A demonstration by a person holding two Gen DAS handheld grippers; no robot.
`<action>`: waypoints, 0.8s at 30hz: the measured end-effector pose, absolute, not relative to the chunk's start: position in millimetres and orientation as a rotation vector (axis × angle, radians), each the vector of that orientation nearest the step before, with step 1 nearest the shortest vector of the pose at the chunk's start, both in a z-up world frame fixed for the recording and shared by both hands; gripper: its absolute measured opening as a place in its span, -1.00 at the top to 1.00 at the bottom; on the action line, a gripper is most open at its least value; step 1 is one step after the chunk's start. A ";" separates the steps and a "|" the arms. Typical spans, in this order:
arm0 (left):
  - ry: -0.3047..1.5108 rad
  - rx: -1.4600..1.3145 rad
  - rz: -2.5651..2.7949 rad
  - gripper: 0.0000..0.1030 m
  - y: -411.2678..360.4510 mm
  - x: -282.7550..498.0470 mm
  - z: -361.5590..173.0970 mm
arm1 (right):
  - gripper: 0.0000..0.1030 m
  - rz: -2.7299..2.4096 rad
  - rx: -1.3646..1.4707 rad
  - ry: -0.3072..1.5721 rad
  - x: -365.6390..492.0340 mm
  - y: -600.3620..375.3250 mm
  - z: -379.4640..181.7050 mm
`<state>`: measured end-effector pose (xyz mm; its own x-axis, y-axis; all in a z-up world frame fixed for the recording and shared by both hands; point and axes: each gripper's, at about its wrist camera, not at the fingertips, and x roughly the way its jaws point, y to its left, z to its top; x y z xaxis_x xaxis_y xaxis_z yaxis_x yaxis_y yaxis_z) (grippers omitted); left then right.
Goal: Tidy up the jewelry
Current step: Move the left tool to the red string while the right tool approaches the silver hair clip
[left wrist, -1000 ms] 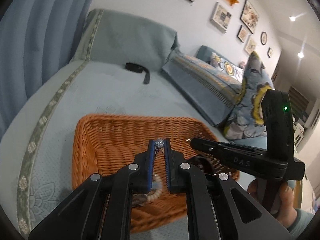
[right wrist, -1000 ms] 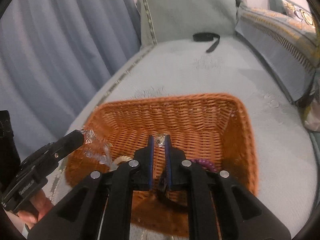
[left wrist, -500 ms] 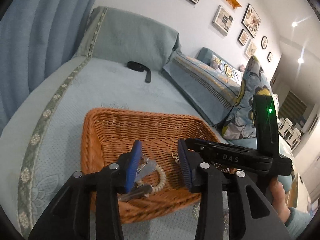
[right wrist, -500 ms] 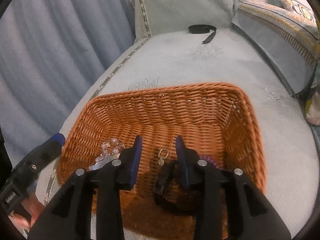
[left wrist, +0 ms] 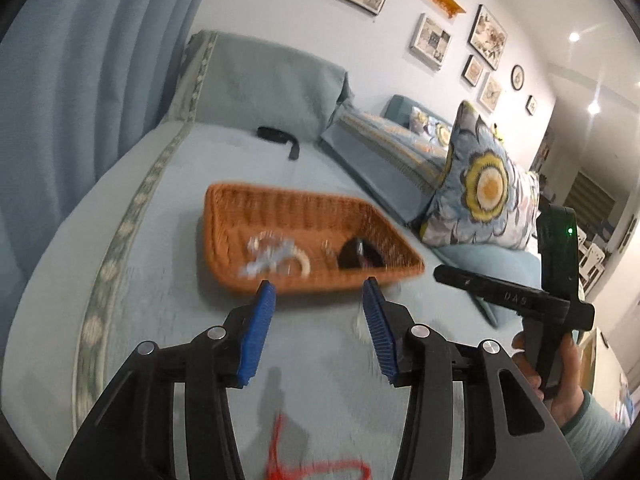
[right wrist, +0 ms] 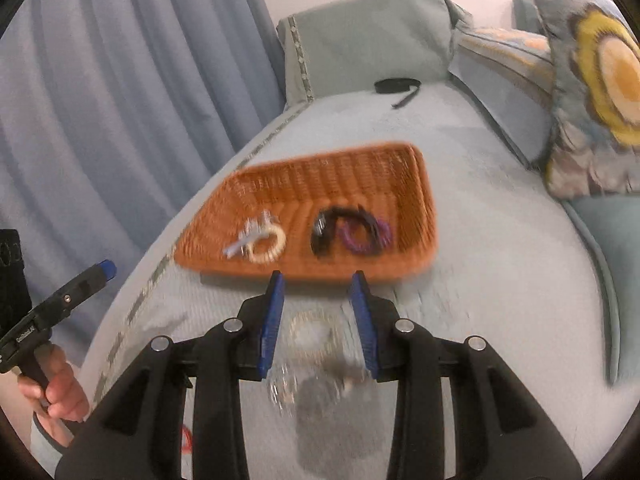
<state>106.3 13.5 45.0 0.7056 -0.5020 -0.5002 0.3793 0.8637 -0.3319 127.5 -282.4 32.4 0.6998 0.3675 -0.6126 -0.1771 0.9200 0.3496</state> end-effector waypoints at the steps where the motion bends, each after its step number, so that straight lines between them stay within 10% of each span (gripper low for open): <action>1: 0.627 -0.215 -0.491 0.15 15.3 98.4 38.9 | 0.39 0.311 0.284 0.745 120.2 -284.2 25.4; 24: 0.828 -0.205 -0.496 0.15 19.3 89.0 -46.7 | 0.39 0.340 -0.095 0.892 122.7 -262.3 -45.3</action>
<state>89.0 19.3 -46.7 0.5710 -0.4974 -0.6531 0.3410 0.8674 -0.3624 122.7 -262.3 -45.3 0.5780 0.2513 -0.7764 -0.3298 0.9422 0.0595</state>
